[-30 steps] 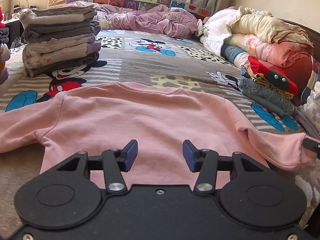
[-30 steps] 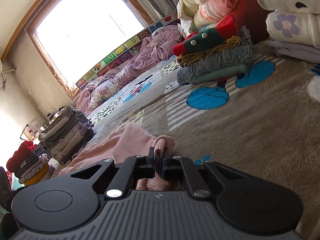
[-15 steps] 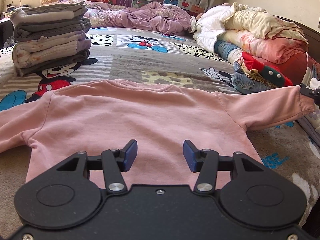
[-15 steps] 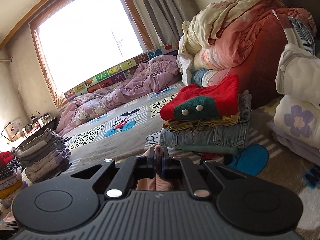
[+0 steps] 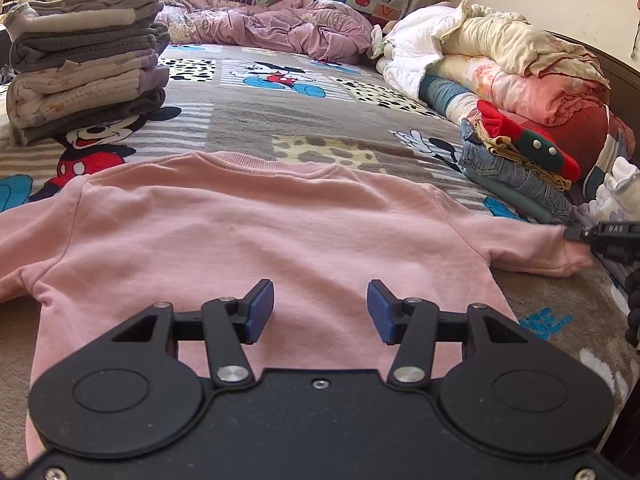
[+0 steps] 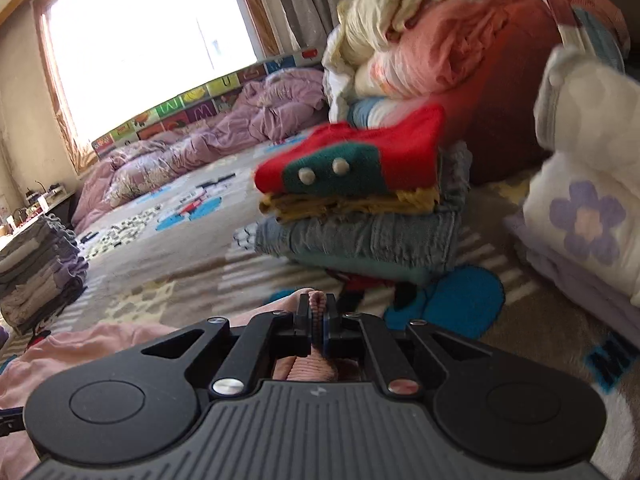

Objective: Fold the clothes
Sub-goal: 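Pull the held sleeve outward from the body and open the right gripper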

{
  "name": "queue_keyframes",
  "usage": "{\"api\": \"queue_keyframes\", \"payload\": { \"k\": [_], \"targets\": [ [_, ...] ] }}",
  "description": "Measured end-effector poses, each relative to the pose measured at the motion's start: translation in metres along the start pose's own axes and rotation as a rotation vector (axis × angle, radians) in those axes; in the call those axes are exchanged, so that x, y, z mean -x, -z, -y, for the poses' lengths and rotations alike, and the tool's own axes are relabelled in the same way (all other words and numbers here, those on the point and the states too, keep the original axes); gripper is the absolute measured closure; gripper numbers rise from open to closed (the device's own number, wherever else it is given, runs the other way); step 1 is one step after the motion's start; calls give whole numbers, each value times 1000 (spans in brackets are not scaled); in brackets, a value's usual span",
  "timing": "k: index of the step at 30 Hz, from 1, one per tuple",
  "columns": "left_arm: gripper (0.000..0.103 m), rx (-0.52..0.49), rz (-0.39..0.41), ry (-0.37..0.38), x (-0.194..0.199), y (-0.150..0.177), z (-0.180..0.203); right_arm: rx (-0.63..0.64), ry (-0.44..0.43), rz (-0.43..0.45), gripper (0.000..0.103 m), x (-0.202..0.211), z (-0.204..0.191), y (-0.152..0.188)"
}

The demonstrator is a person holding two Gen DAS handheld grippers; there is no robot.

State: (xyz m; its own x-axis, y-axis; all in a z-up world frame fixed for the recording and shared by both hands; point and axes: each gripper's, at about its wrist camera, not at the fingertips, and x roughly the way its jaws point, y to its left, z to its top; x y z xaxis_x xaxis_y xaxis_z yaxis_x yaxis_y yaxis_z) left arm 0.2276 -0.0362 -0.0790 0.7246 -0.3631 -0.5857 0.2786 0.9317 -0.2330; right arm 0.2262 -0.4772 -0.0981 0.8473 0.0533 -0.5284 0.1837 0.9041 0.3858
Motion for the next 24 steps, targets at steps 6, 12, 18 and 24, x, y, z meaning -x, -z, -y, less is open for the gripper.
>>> {"api": "queue_keyframes", "payload": {
  "k": [6, 12, 18, 24],
  "targets": [
    [50, -3, 7, 5, 3, 0, 1, -286, -44, 5, 41, -2, 34, 21],
    [50, -7, -5, -4, -1, 1, 1, -216, -17, -34, 79, -12, 17, 27],
    [50, -5, -11, -6, -2, 2, 0, -68, -17, 130, 97, 27, -5, 4],
    [49, -7, -11, -6, -2, 2, 0, -160, 73, -56, 64, 7, 21, 11]
  ]
}}
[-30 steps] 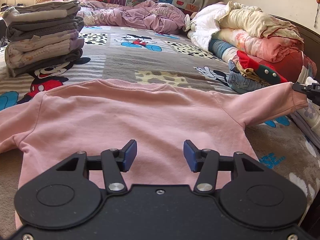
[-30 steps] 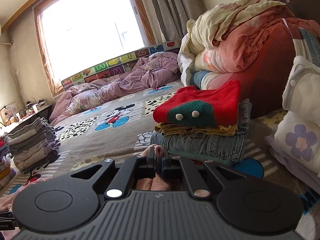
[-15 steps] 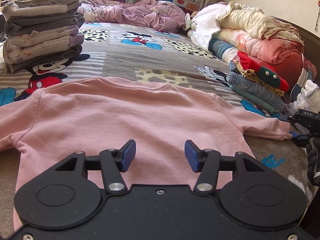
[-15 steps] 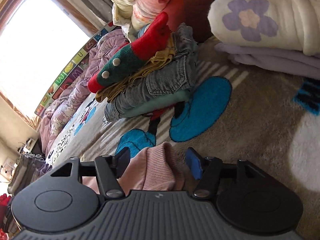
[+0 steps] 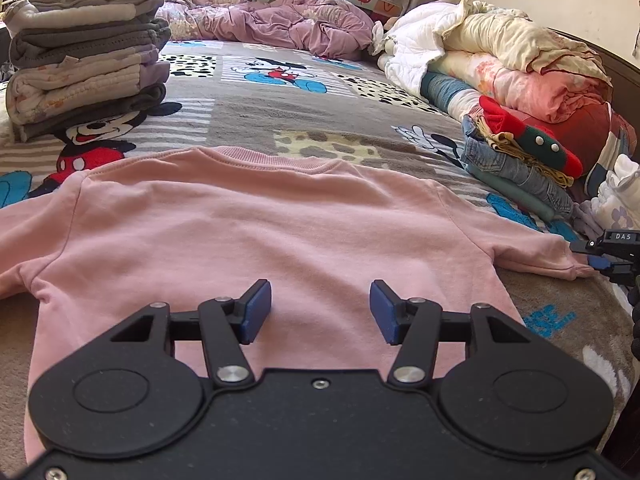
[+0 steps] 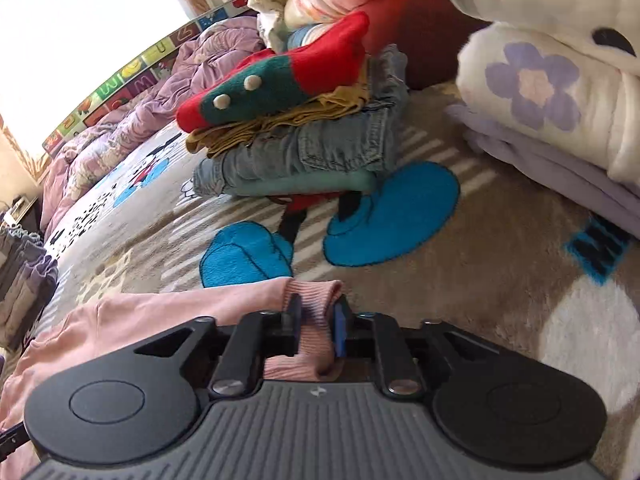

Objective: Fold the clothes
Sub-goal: 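Pull the held sleeve outward from the body and open the right gripper, then grasp the sweatshirt hem with the left gripper while the right gripper grasps it too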

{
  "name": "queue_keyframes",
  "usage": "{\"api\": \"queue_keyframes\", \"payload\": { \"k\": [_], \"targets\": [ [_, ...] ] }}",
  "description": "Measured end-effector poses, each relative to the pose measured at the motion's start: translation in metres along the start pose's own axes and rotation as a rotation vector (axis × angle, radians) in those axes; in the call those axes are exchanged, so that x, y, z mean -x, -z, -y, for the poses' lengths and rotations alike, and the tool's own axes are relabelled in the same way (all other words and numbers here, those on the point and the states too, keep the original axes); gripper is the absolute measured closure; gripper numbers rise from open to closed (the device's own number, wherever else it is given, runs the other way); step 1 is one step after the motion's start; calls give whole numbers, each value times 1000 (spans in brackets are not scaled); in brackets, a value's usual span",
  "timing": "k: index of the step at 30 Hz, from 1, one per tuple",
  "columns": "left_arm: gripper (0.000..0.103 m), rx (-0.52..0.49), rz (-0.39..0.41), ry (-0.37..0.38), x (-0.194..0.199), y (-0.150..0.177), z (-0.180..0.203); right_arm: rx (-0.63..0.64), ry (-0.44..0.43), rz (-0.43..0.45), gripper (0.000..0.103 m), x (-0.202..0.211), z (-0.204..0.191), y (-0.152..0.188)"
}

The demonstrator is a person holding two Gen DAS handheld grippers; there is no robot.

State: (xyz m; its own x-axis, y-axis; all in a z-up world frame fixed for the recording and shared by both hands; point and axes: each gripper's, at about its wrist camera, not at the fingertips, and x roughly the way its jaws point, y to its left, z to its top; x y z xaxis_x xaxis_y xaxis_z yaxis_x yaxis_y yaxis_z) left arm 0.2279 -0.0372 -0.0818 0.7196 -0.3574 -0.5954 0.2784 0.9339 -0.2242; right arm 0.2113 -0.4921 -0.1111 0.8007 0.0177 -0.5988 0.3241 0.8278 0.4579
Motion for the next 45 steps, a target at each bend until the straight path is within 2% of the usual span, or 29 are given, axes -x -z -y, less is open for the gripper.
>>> {"api": "queue_keyframes", "payload": {
  "k": [1, 2, 3, 4, 6, 9, 11, 13, 14, 17, 19, 21, 23, 26, 31, 34, 37, 39, 42, 45],
  "targets": [
    [49, 0, 0, 0, 0, 0, 0, -44, -8, 23, 47, 3, 4, 1],
    [49, 0, 1, 1, 0, 0, 0, -90, -16, 38, 37, 4, 8, 1],
    [49, 0, 1, 1, 0, 0, 0, -136, -24, 53, 37, 5, 11, 1],
    [49, -2, -1, 0, 0, 1, 1, -182, -32, 68, 37, 6, 15, 1],
    [49, -7, -4, -2, -2, 1, 2, -134, -14, 95, 37, 4, 4, -2],
    [48, -10, -7, 0, -2, 1, 3, 83, -26, 158, 41, 3, -29, -4],
    [48, -10, -10, 4, -2, 1, 2, 270, -63, 182, 52, 5, -53, 2],
    [48, -9, -13, 7, -3, 1, 1, 408, -102, 117, 59, -3, -71, 11],
    [48, -9, -14, 9, -3, 1, 0, 473, -84, 45, 62, -12, -79, 18],
    [47, -9, -18, 15, -3, 1, -1, 503, -35, -73, 62, -22, -73, 35],
    [46, -8, -21, 20, -3, 0, -1, 561, -13, -87, 62, -12, -75, 43],
    [45, -14, -22, 22, -3, 1, 0, 615, 12, -65, 62, -1, -80, 46],
    [45, -26, -21, 24, 0, 2, 2, 589, 35, -39, 58, 7, -80, 44],
    [45, -59, -15, 25, 6, 5, 5, 549, 3, 5, 58, 30, -85, 54],
    [45, -114, 3, 15, 28, 12, 4, 552, -146, 10, 59, 69, -114, 94],
    [42, -122, 29, -6, 53, 17, -7, 441, -235, -37, 59, 87, -119, 119],
    [40, -64, 55, -72, 82, 23, -30, 299, -283, -88, 51, 94, -113, 144],
    [40, -1, 69, -114, 101, 28, -46, 243, -296, -116, 50, 96, -109, 162],
    [40, 88, 93, -140, 132, 44, -64, 194, -320, -116, 48, 102, -104, 183],
    [40, 164, 102, -148, 155, 62, -74, 139, -343, -104, 45, 106, -99, 190]
  ]
}}
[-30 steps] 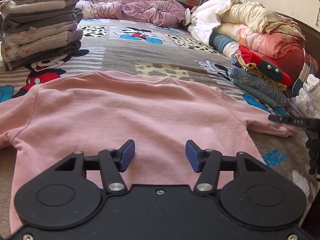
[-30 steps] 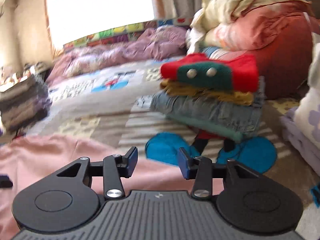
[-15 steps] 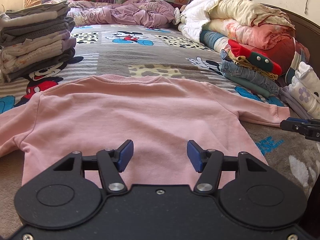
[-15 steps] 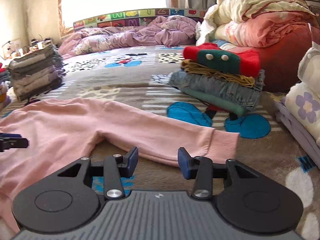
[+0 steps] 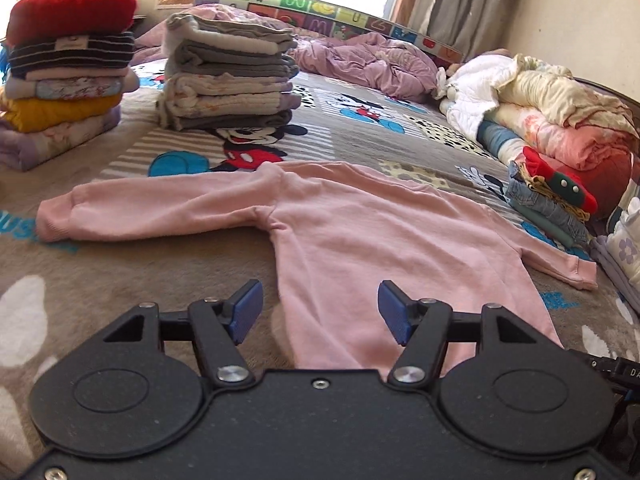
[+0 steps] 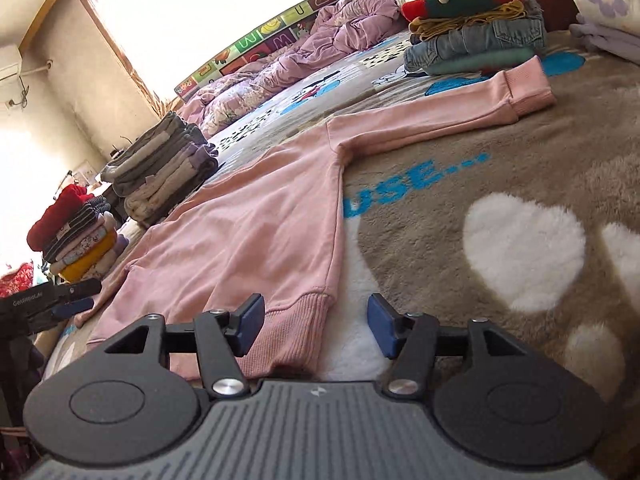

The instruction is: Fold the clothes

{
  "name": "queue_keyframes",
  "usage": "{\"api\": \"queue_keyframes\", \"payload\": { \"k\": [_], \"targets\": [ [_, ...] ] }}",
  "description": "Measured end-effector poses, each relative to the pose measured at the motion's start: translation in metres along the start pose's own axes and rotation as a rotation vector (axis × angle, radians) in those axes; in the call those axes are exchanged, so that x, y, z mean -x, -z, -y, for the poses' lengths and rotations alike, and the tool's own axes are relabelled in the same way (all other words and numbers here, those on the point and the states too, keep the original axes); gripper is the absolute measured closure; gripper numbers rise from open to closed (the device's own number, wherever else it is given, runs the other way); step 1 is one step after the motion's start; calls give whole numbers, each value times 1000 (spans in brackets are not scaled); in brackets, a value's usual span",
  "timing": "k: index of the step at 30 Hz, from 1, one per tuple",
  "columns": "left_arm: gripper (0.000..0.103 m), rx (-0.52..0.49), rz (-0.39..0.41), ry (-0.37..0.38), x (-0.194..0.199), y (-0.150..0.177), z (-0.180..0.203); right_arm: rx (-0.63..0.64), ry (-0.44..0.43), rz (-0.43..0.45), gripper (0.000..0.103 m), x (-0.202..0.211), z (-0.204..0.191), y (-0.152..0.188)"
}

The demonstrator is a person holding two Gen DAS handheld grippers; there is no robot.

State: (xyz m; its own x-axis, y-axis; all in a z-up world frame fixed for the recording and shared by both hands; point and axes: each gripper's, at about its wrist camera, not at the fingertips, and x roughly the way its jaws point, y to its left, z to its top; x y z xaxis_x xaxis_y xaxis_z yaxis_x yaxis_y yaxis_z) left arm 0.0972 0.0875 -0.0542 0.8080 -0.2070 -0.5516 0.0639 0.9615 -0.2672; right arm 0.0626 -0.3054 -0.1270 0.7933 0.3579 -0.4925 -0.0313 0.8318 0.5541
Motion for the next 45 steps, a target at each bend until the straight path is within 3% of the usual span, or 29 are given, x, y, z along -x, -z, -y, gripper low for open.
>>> {"api": "queue_keyframes", "payload": {
  "k": [5, 6, 7, 8, 9, 10, 12, 14, 17, 19, 27, 30, 33, 34, 35, 39, 41, 43, 45],
  "targets": [
    [42, 101, -56, 21, 0, 21, -3, -108, -36, 21, 45, -5, 11, 1],
    [48, 120, -71, 31, -5, 24, -2, -127, -43, 25, 45, -7, 13, 1],
    [76, 141, -86, 41, -10, 27, -2, -140, -56, 29, 47, -9, 14, 2],
    [89, 182, -99, 56, -15, 30, -4, -151, -72, 23, 66, -12, 14, 2],
    [91, 243, -99, 85, -16, 30, -10, -162, -89, 11, 82, -16, 14, 2],
    [96, 307, -96, 117, -16, 30, -17, -172, -106, -1, 89, -20, 14, 2],
    [96, 458, -61, 215, -8, 28, -34, -271, -155, 52, 90, -12, 19, -3],
    [96, 525, -78, 218, -5, 33, -45, -345, -197, 105, 90, 2, 24, -10],
    [96, 597, -189, 189, -25, 53, -56, -355, -144, 20, 90, -5, 37, -4],
    [96, 647, -193, 208, -25, 55, -62, -402, -134, -3, 96, -15, 51, 10],
    [95, 701, -199, 228, -16, 57, -74, -261, -72, -17, 94, -5, 31, 9],
    [90, 617, -193, 175, -7, 50, -69, -159, -16, -8, 92, 4, 22, 7],
    [91, 267, -57, -26, 15, 33, -32, -4, 67, 70, 84, 18, 2, 6],
    [91, 96, 13, -110, 20, 29, -12, 50, 78, 105, 84, 24, -5, 5],
    [91, -21, 67, -143, 25, 28, 4, 98, 75, 135, 84, 27, -12, 4],
    [91, -84, 121, -49, 23, 32, 22, 328, 28, 179, 84, 20, -47, 0],
    [91, -156, 72, -83, 5, 46, 26, 409, 38, 154, 85, 6, -56, 1],
    [91, -227, 4, -117, -15, 67, 26, 401, 105, 18, 81, -17, -45, 10],
    [90, -244, -15, -129, -13, 66, 27, 376, 78, 33, 83, -12, -30, 23]
  ]
}}
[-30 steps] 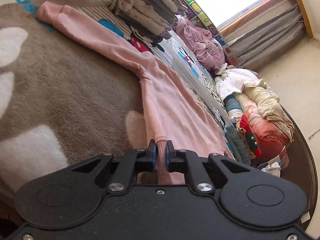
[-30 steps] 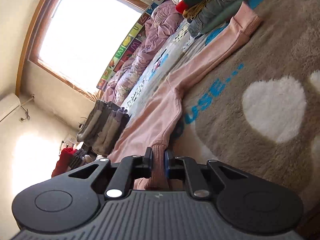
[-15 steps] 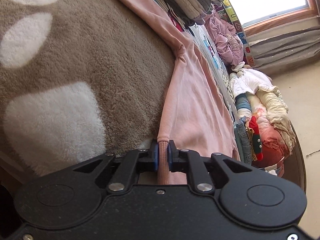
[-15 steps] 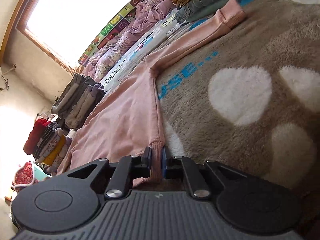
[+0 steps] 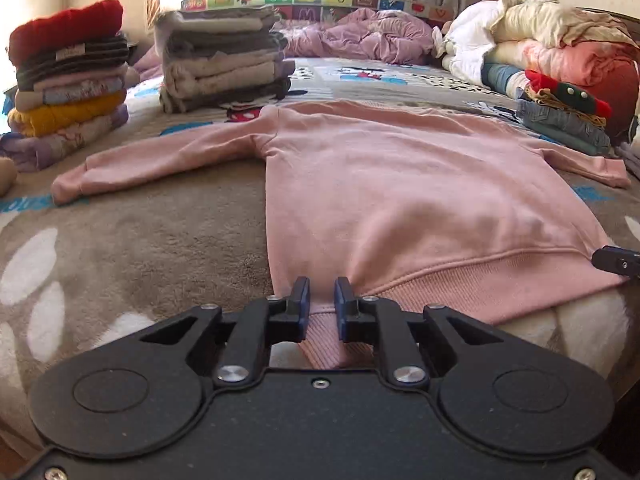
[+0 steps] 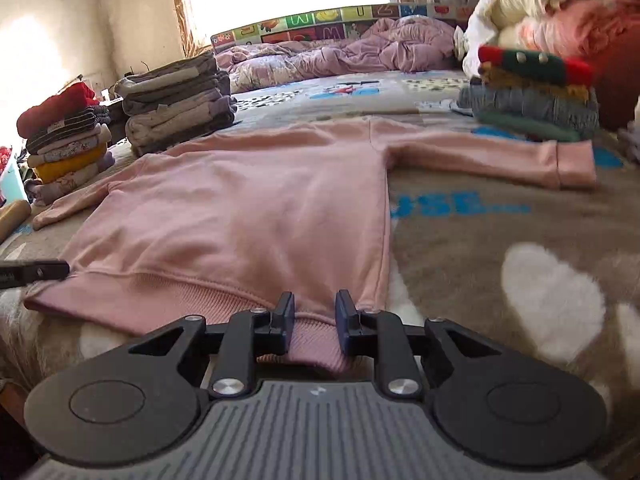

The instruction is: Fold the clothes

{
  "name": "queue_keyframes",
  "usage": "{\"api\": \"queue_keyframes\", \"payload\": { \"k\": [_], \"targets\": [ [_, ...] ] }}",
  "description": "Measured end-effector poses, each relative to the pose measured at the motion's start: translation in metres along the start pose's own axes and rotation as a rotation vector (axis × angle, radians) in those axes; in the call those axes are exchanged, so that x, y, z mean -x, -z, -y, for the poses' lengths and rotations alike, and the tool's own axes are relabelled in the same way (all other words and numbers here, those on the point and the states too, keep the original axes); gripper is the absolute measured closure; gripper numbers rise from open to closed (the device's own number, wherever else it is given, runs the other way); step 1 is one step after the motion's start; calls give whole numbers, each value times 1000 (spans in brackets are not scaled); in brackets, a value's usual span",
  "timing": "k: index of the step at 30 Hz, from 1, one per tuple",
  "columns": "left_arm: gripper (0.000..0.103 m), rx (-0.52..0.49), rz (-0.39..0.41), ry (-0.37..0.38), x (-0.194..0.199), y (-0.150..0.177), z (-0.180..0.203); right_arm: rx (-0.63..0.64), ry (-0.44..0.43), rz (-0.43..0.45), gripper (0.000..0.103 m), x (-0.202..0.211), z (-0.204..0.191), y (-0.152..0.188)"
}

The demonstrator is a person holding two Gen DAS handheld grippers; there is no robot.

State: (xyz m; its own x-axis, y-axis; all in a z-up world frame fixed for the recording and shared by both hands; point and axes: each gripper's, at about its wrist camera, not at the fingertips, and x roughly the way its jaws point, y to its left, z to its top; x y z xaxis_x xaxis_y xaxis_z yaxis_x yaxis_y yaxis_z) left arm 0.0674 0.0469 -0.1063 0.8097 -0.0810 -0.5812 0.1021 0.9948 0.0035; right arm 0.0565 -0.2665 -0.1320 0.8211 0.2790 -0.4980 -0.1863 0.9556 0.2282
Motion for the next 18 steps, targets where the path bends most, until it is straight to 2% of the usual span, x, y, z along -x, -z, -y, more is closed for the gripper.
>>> {"api": "queue_keyframes", "payload": {
  "k": [2, 4, 6, 7, 8, 9, 10, 11, 13, 14, 16, 18],
  "targets": [
    [90, 79, -16, 25, 3, -4, -10, 20, 3, -23, 84, 8, -3, -1],
    [90, 108, -5, 36, 8, -4, -12, 24, 3, -28, 84, 12, -3, -3],
    [89, 98, 54, 40, 22, -11, -7, 37, 12, -5, 83, 17, -5, -3],
    [85, 78, 107, 46, 29, -15, -1, 63, 12, 18, 79, 21, -11, -4],
    [77, 57, 162, 50, 36, -19, 6, 93, 2, 49, 78, 24, -17, -7],
    [71, 49, 196, 53, 40, -21, 11, 126, -10, 80, 78, 26, -24, -10],
    [62, 48, 211, 59, 40, -22, 14, 161, -21, 110, 77, 27, -31, -13],
    [56, 47, 166, 47, 32, -19, 15, 199, -31, 124, 74, 25, -38, -16],
    [55, 43, 54, 14, 12, -12, 16, 282, -50, 136, 68, 19, -52, -20],
    [53, 49, 32, 14, 6, -9, 14, 311, -36, 112, 59, 12, -56, -19],
    [51, 65, 1, 22, -5, -3, 8, 261, -5, -24, 50, -11, -45, -4],
    [53, 77, -16, 35, 2, -9, 5, 156, -50, 0, 51, -4, -25, 4]
  ]
}}
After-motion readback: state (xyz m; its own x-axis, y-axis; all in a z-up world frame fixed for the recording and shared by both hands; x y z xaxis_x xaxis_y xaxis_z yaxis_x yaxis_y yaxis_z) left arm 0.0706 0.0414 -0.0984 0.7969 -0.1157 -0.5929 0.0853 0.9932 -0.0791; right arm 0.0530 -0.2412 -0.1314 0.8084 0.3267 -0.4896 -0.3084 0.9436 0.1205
